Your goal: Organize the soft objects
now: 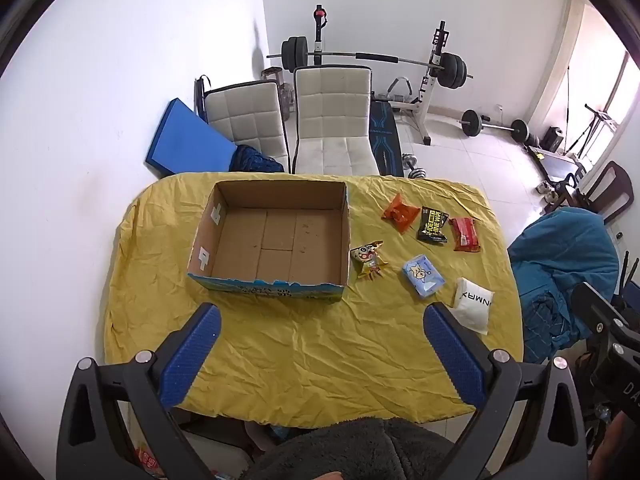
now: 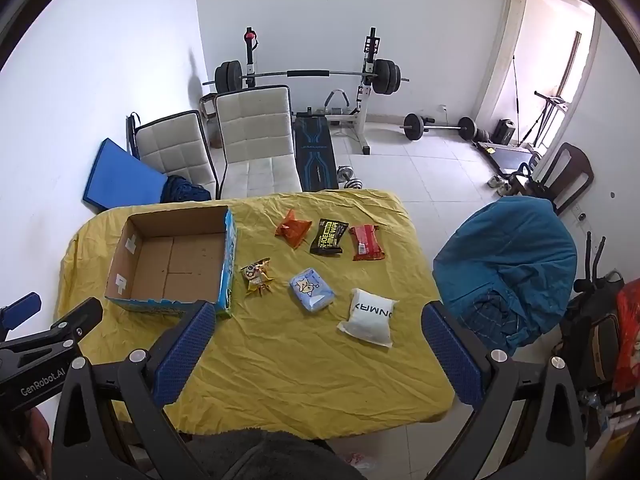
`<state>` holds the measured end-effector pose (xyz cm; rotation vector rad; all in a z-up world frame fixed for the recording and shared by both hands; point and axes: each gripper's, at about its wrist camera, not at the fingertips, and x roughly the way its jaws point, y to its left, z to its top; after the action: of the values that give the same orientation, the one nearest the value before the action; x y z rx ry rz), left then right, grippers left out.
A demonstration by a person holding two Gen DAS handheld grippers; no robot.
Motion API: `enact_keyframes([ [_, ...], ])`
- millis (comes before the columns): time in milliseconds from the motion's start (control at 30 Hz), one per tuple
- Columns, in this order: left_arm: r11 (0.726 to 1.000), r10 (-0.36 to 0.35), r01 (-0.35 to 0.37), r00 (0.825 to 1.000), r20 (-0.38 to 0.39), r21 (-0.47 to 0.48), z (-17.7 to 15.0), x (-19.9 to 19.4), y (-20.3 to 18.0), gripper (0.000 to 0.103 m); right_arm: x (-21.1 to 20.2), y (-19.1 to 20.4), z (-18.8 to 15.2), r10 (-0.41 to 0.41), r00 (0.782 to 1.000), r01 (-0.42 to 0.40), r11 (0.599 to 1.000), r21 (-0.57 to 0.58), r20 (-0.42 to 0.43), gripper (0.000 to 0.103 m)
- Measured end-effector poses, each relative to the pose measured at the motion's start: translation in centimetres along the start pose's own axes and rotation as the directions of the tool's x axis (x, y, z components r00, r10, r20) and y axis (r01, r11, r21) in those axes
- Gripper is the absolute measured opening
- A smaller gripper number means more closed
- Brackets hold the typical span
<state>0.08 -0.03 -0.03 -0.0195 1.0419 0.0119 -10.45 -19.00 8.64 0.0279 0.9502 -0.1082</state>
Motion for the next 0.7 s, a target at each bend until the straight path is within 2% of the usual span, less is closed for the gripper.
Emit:
enact_keyframes([
  [267, 1.0, 0.023, -0.023, 1.0, 0.002, 0.001, -0.1, 0.0, -0.2, 0.103, 0.1, -0.5, 0.1, 0.024, 1.0, -0.024, 1.0, 0.002, -0.002, 0.103],
  [433, 1.0, 0.027, -0.027, 1.0, 0.007, 0.005, -0.5, -0.1, -0.1, 0.103, -0.1, 0.7, -0.4, 0.009, 1.0, -0.009, 1.0, -0.001, 0.0, 0.103],
  [700, 0.999, 0.032, -0.032, 0.999, 0.018, 0.009, -0.3, -0.1, 0.2, 0.103, 0.0, 0.6, -0.5, 0.015, 1.0, -0.015, 1.0, -0.01, -0.005, 0.103],
])
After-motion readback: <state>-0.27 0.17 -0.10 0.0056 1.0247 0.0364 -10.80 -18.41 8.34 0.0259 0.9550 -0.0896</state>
